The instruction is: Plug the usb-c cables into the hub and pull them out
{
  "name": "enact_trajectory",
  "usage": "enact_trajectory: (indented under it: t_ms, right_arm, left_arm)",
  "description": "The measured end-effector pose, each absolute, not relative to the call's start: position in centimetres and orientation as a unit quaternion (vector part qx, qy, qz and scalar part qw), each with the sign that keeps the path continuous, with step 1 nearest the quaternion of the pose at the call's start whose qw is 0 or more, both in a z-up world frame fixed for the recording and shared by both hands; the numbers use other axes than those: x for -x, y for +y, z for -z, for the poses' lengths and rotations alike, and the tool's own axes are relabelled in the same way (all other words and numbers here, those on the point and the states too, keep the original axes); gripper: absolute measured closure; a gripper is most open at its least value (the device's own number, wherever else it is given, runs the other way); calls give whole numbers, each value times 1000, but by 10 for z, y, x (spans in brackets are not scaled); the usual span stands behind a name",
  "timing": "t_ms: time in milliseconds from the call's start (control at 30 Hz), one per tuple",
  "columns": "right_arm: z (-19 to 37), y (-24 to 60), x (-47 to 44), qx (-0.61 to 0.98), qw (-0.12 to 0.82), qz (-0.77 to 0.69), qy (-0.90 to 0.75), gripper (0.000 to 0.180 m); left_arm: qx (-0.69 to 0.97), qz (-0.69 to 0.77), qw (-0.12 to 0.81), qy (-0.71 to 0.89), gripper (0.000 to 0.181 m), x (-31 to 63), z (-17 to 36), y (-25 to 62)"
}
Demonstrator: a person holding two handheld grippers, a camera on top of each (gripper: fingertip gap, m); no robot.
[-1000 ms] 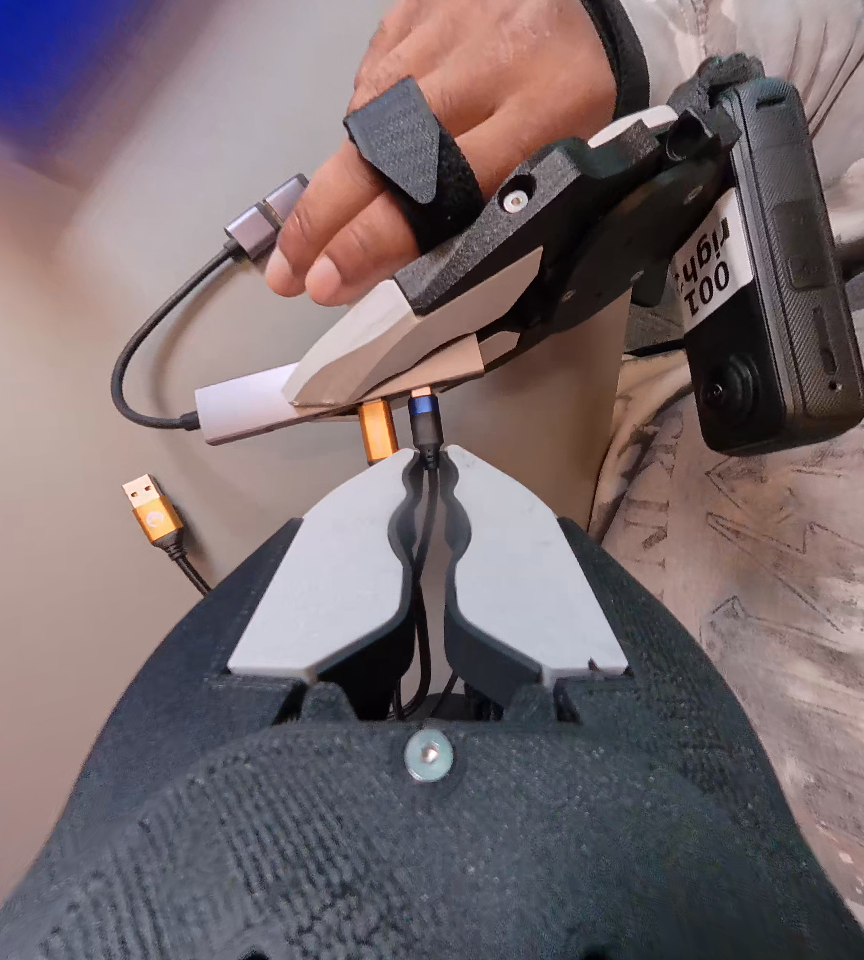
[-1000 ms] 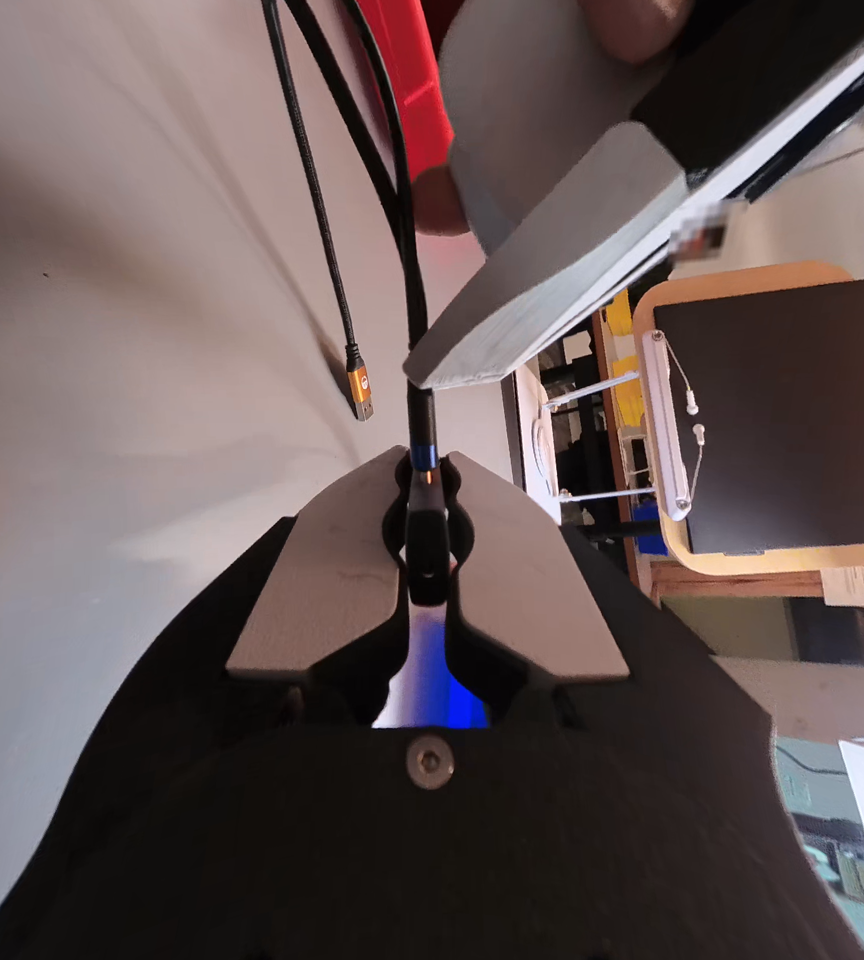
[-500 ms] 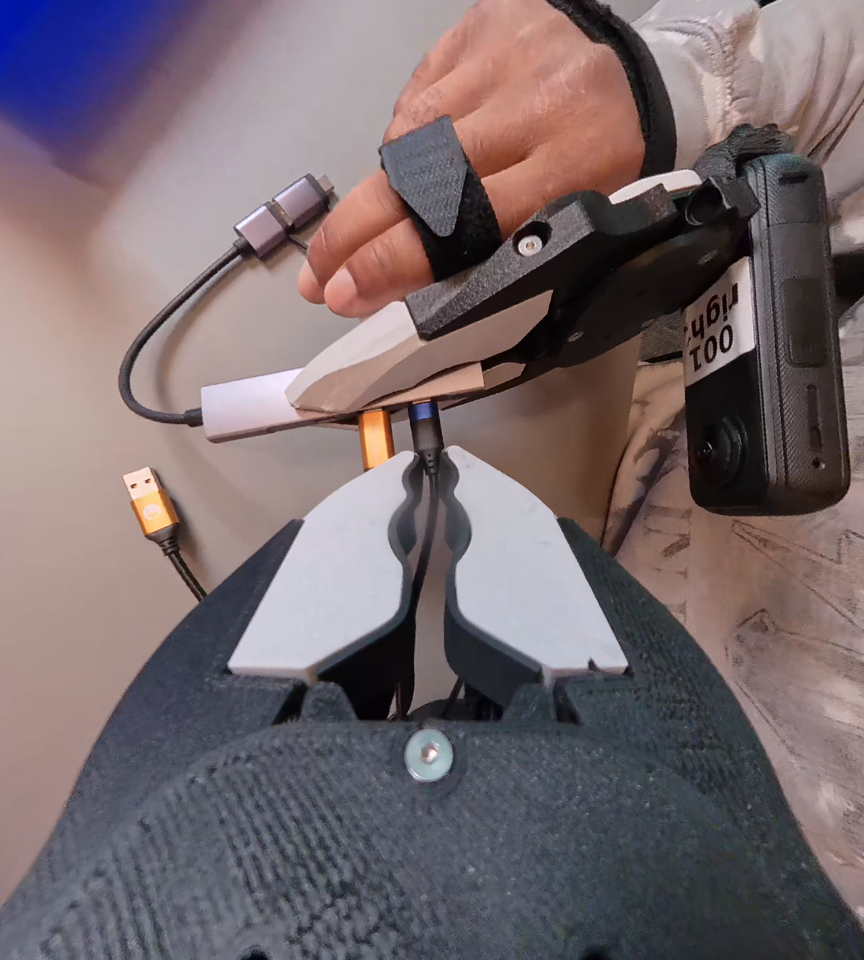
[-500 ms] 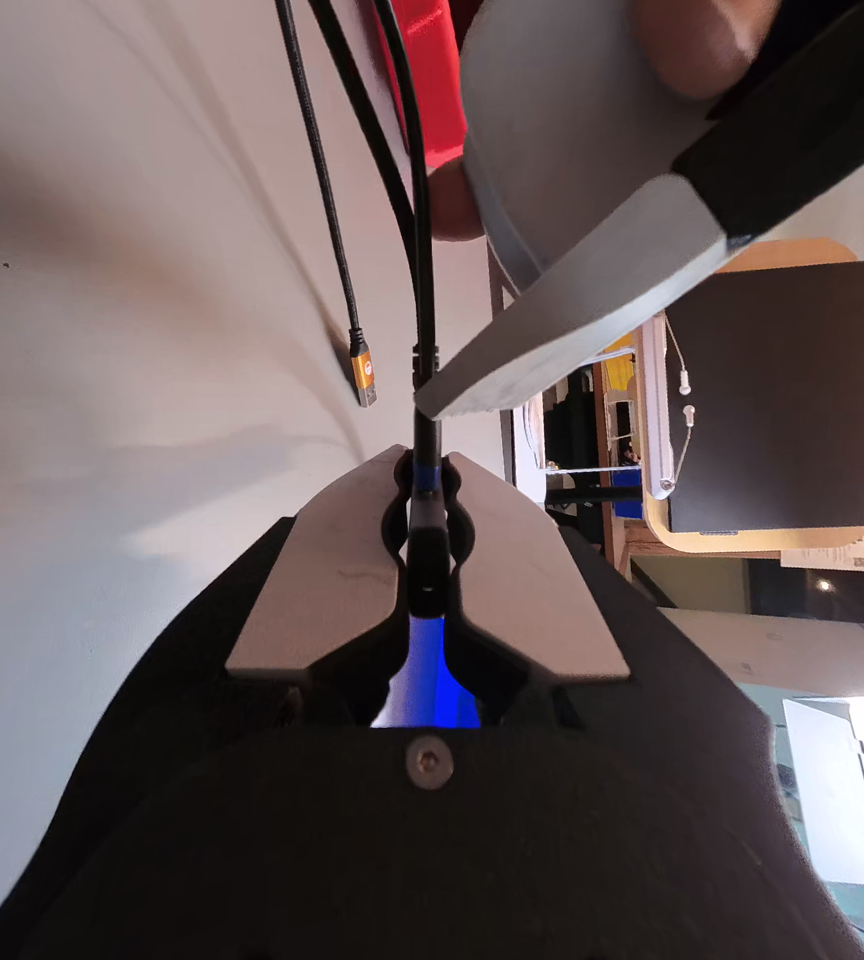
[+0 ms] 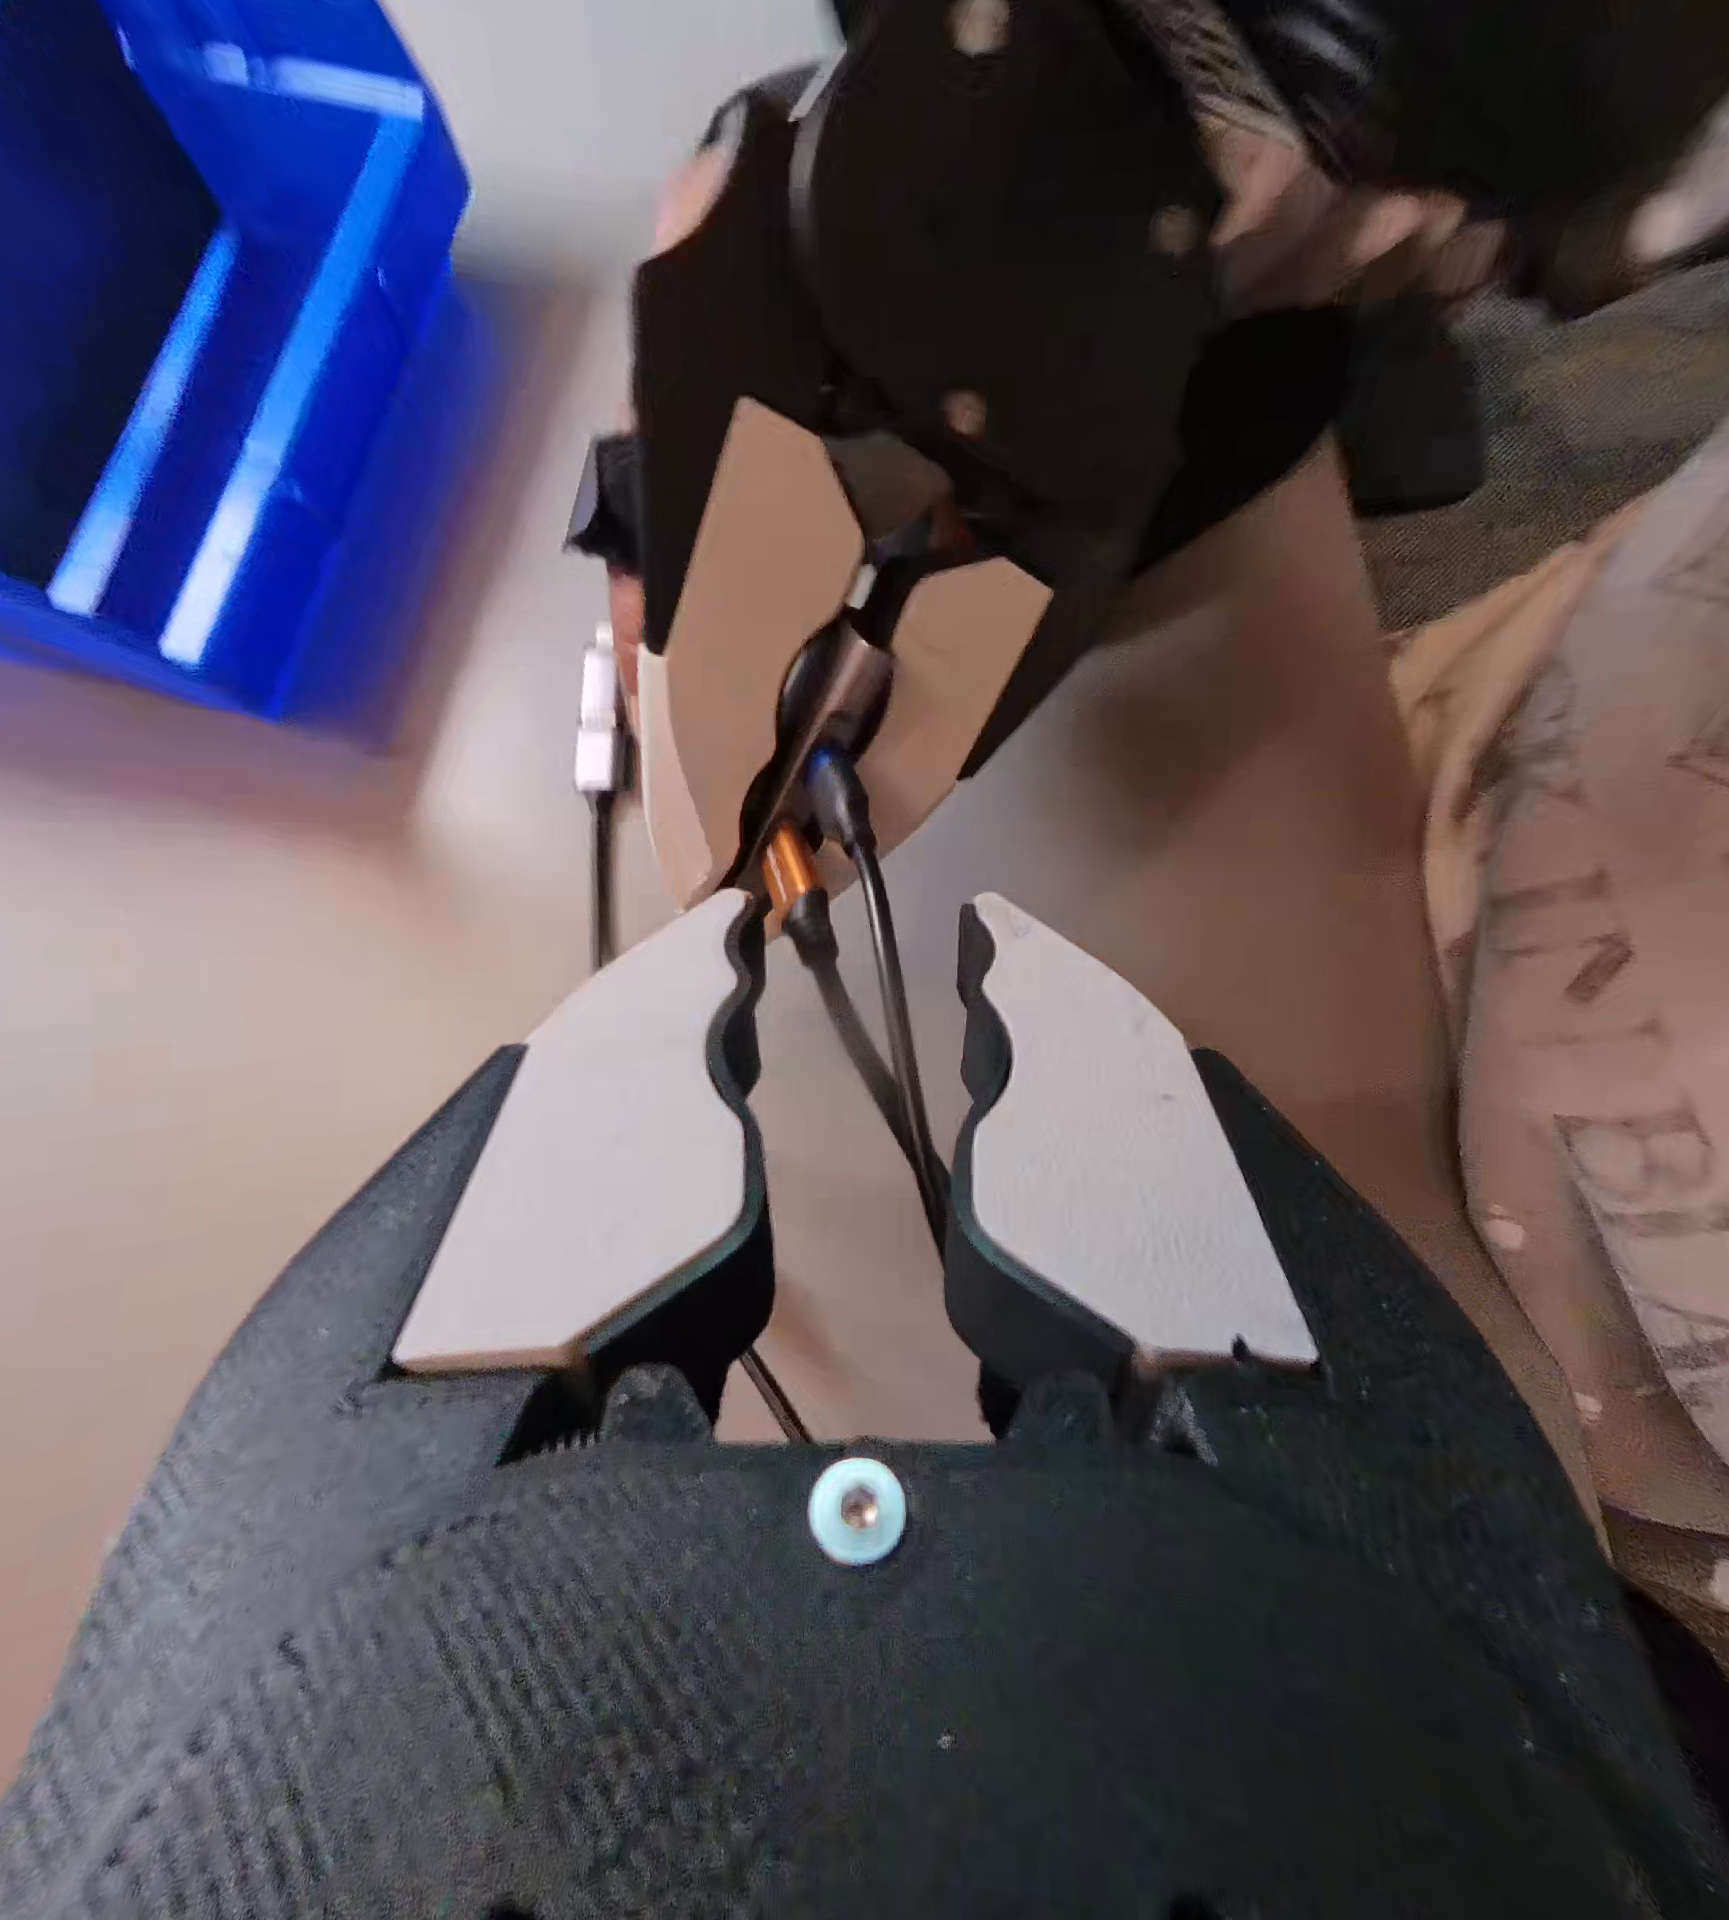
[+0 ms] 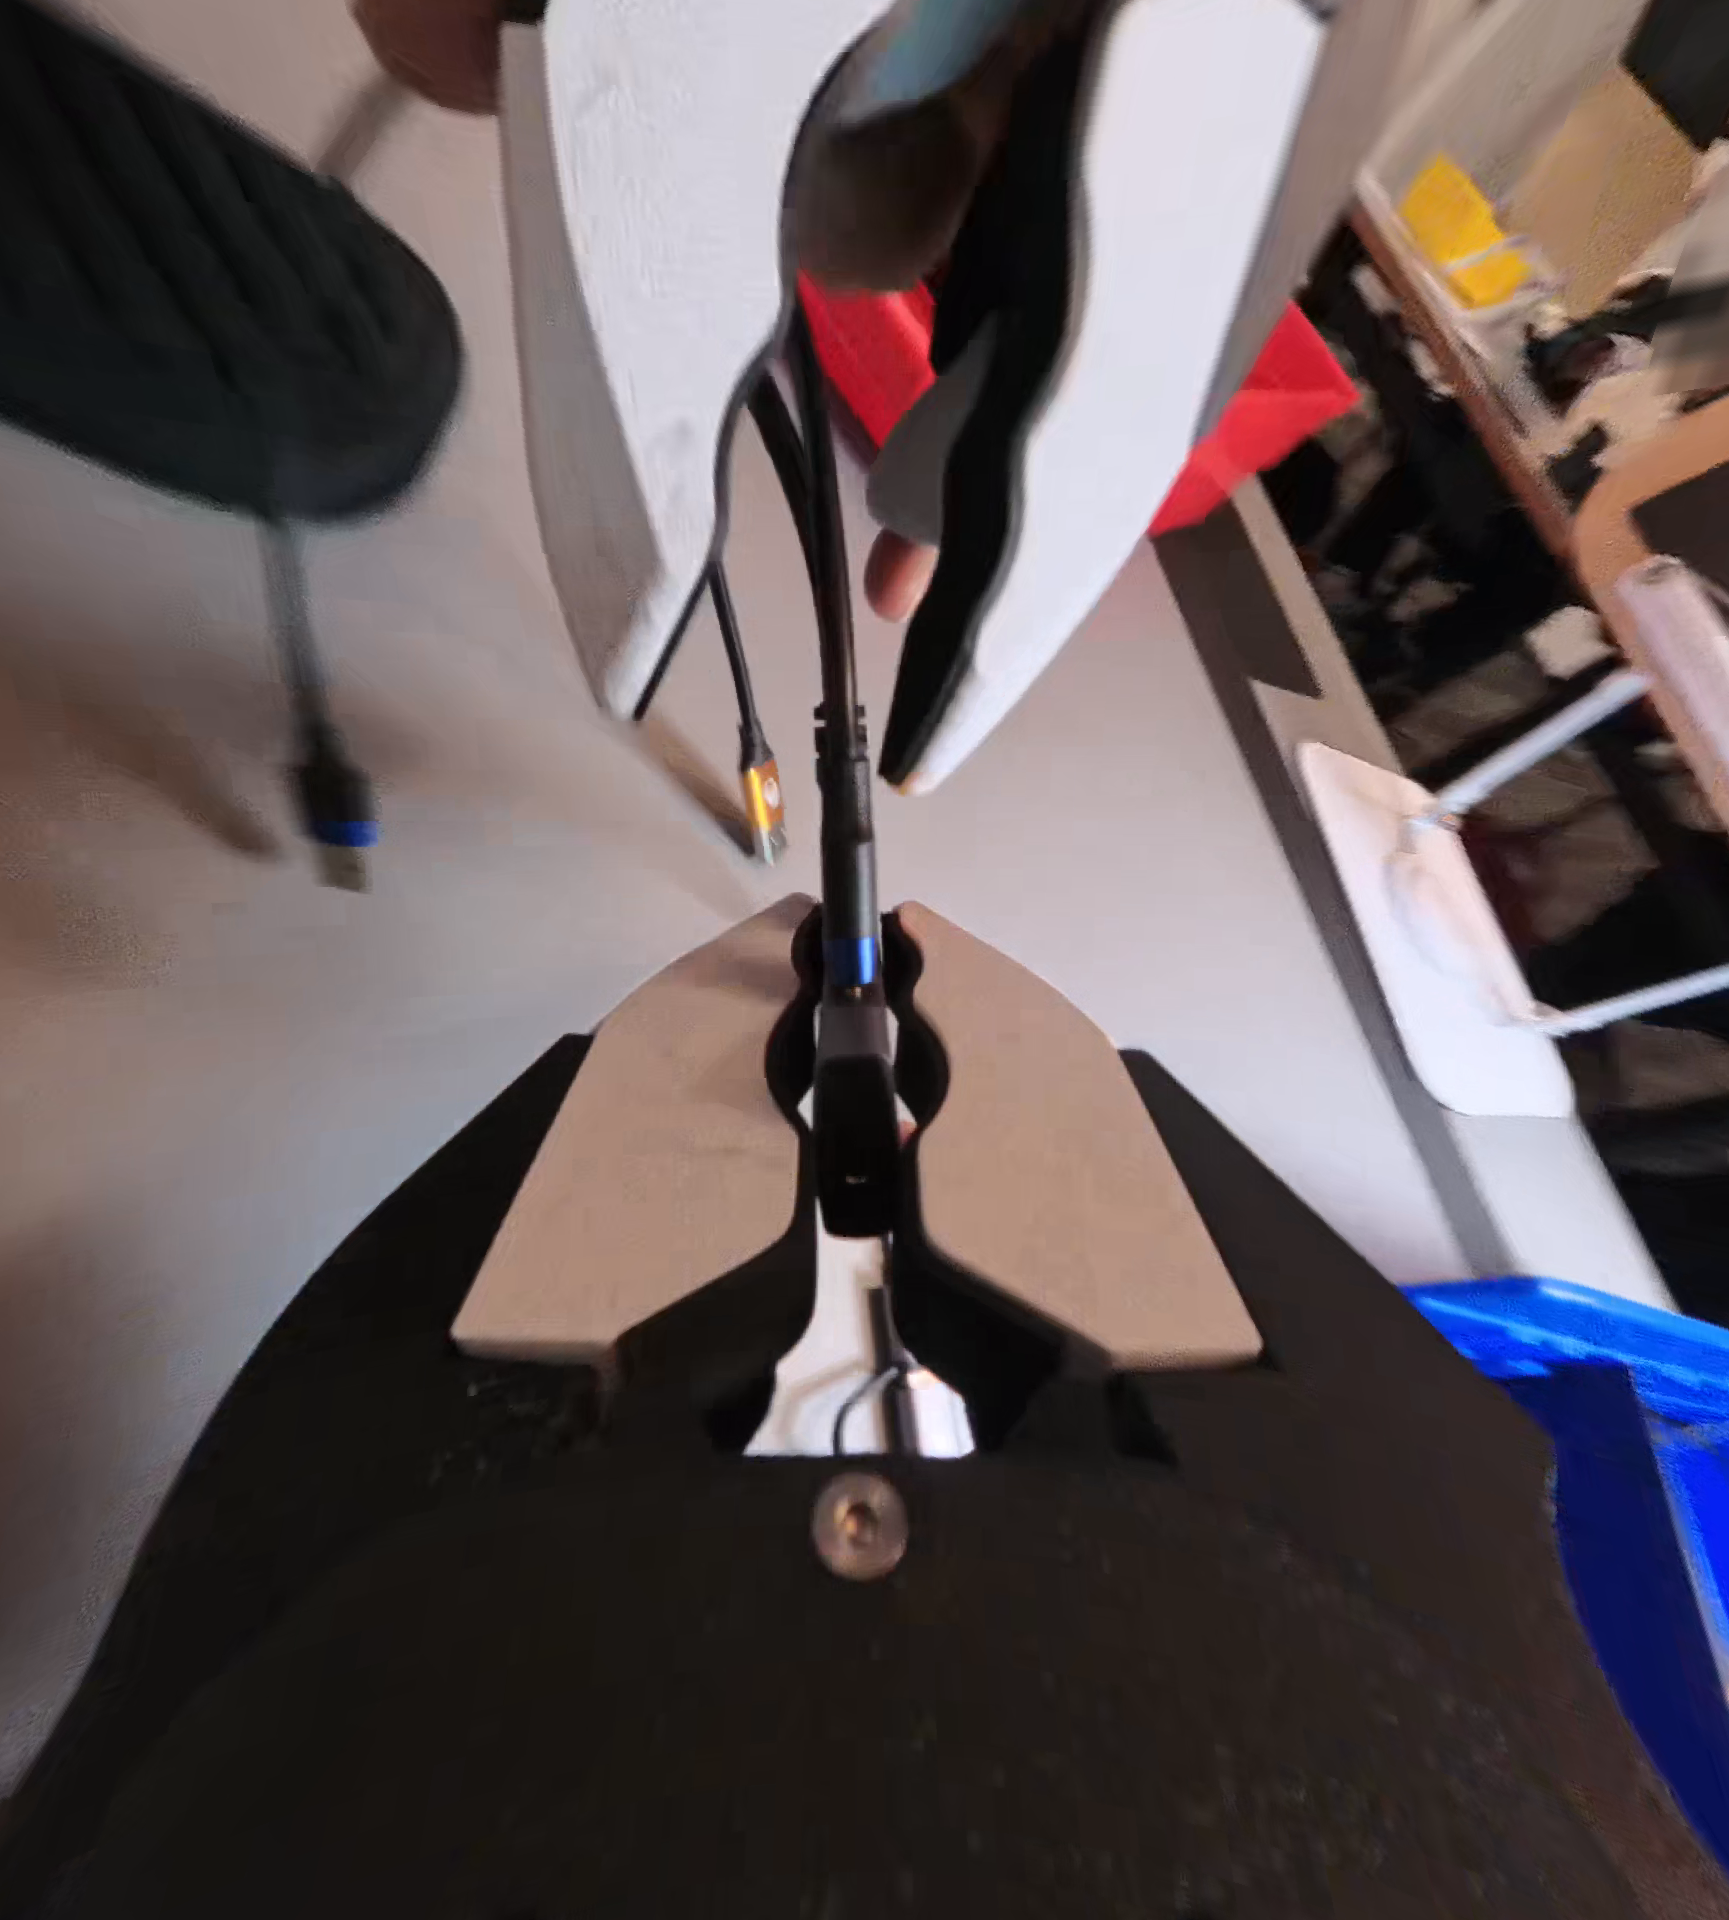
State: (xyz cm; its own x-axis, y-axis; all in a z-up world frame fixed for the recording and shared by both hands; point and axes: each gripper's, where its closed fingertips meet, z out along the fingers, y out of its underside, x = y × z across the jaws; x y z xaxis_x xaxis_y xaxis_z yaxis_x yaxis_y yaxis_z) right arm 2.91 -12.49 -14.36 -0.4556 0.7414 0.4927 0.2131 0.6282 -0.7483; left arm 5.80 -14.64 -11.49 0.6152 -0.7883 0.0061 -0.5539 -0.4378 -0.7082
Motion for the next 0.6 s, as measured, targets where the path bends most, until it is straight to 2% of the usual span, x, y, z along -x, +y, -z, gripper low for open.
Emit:
enact_trajectory:
  t_ms: [133, 300, 433, 600]
  right_arm:
    - [116, -133, -46, 290, 380, -431, -766, 171]
    - [84, -137, -58, 283, 330, -560, -705, 171]
    - [78, -136, -55, 273, 336, -564, -703, 171]
    - [50, -145, -47, 251, 323, -611, -678, 171]
  left_arm:
    - [775, 313, 432, 337, 149, -45, 72, -155]
    - [721, 430, 501, 210, 156, -1, 56, -149]
    - [738, 418, 512, 137, 157, 36, 92, -128]
    - [758, 377, 474, 241, 150, -6, 139, -123]
